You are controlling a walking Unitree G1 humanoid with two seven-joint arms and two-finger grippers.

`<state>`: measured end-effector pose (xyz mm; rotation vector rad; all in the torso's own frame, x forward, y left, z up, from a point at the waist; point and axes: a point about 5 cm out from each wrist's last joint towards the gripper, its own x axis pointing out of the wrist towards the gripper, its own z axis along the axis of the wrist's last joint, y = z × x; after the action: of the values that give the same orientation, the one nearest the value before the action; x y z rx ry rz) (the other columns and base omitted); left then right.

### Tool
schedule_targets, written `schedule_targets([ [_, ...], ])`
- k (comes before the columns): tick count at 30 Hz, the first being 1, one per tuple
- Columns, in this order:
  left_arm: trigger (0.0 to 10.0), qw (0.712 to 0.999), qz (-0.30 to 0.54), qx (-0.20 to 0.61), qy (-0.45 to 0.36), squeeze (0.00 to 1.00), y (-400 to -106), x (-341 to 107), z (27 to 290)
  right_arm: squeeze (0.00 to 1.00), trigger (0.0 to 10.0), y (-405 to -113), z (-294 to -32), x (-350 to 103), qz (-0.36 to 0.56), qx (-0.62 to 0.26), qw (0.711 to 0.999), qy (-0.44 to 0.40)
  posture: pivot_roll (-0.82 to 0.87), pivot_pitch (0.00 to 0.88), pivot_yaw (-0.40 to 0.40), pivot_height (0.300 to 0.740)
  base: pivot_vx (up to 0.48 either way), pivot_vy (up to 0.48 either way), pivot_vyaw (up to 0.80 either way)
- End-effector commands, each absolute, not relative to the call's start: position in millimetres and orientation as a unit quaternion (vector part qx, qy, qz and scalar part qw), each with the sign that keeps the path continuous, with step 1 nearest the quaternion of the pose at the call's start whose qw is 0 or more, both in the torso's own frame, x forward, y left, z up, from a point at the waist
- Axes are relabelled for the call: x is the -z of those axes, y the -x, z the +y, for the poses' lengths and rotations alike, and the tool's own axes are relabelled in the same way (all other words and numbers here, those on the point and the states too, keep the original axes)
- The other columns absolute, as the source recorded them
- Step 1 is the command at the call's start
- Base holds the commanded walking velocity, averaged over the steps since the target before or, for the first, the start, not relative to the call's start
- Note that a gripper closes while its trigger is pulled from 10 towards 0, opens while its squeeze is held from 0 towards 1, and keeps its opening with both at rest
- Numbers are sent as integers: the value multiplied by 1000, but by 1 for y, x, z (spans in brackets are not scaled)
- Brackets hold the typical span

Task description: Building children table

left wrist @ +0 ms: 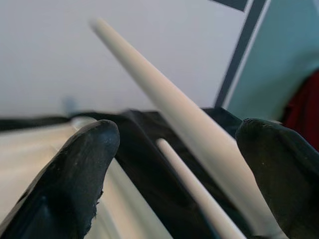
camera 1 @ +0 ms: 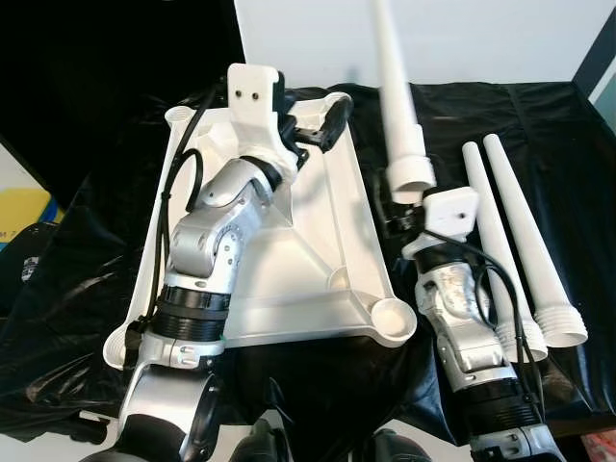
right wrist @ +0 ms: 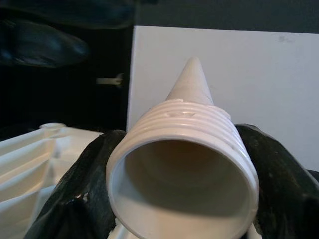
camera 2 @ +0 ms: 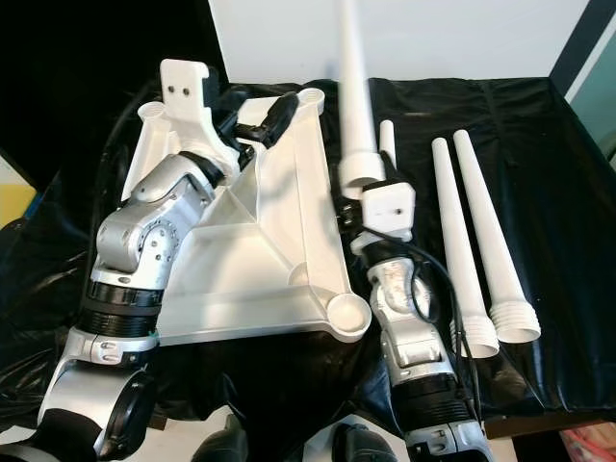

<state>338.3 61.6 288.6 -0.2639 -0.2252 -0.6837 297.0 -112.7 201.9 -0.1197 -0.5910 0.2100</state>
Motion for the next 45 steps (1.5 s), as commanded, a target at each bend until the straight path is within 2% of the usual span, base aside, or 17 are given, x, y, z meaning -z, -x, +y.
schedule_targets([
  [1, 10000, 864, -114, 474, 126, 0, -328, -289, 52, 0, 10000, -294, -112, -204, -299, -109, 946, 61, -42, 107, 53, 740, 0, 0, 0],
  [2, 10000, 838, -98, 512, 162, 0, -323, -286, 48, 0, 10000, -291, -110, -203, -298, -129, 944, 64, -42, 106, 53, 740, 0, 0, 0],
  [3, 10000, 814, -87, 542, 192, 239, -319, -285, 45, 0, 10000, -290, -107, -202, -298, -144, 941, 68, -42, 106, 53, 740, 0, 0, 0],
  [4, 10000, 793, -78, 560, 227, 1000, -316, -283, 44, 0, 10000, -288, -105, -201, -296, -158, 939, 72, -42, 101, 54, 740, 0, 0, 0],
  [5, 10000, 793, -78, 560, 227, 1000, -316, -283, 44, 0, 10000, -288, -105, -201, -296, -158, 939, 72, -42, 101, 54, 740, 0, 0, 0],
  [6, 10000, 772, -73, 574, 264, 1000, -314, -284, 45, 0, 10000, -287, -103, -199, -294, -172, 937, 76, -42, 97, 52, 740, 0, 0, 0],
  [8, 10000, 764, -67, 575, 284, 1000, -315, -283, 47, 0, 10000, -285, -101, -198, -294, -183, 935, 80, -42, 95, 52, 740, 0, 0, 0],
  [9, 10000, 763, -59, 571, 297, 761, -318, -282, 48, 0, 10000, -284, -99, -197, -295, -192, 932, 83, -41, 93, 51, 740, 0, 0, 0],
  [11, 10000, 763, -59, 571, 297, 761, -318, -282, 48, 0, 10000, -284, -99, -197, -295, -192, 932, 83, -41, 93, 51, 740, 0, 0, 0],
  [12, 10000, 767, -51, 563, 302, 600, -322, -280, 50, 0, 10000, -283, -98, -197, -295, -201, 930, 85, -41, 91, 50, 740, 0, 0, 0],
  [14, 10000, 767, -51, 563, 302, 600, -322, -280, 50, 0, 10000, -283, -98, -197, -295, -201, 930, 85, -41, 91, 50, 740, 0, 0, 0],
  [15, 10000, 776, -36, 550, 307, 0, -327, -276, 52, 0, 10000, -282, -97, -197, -296, -208, 928, 87, -40, 90, 48, 740, 0, 0, 0],
  [21, 10000, 816, 1, 504, 282, 0, -341, -264, 65, 0, 10000, -280, -94, -195, -296, -227, 923, 95, -43, 97, 56, 740, 0, 0, 0],
  [26, 10000, 833, 21, 479, 276, 0, -347, -259, 74, 0, 10000, -277, -93, -194, -296, -231, 921, 99, -50, 109, 62, 740, 0, 0, 0],
  [35, 10000, 835, 31, 461, 298, 0, -354, -258, 77, 0, 10000, -272, -88, -193, -295, -254, 916, 99, -68, 131, 61, 740, 0, 0, 0],
  [39, 10000, 818, 35, 433, 376, 0, -372, -263, 82, 0, 10000, -263, -84, -189, -285, -291, 908, 102, -90, 152, 55, 740, 0, 0, 0],
  [45, 10000, 817, 20, 379, 435, 0, -394, -271, 101, 0, 10000, -255, -84, -189, -280, -313, 901, 108, -118, 175, 57, 740, 0, 0, 0],
])
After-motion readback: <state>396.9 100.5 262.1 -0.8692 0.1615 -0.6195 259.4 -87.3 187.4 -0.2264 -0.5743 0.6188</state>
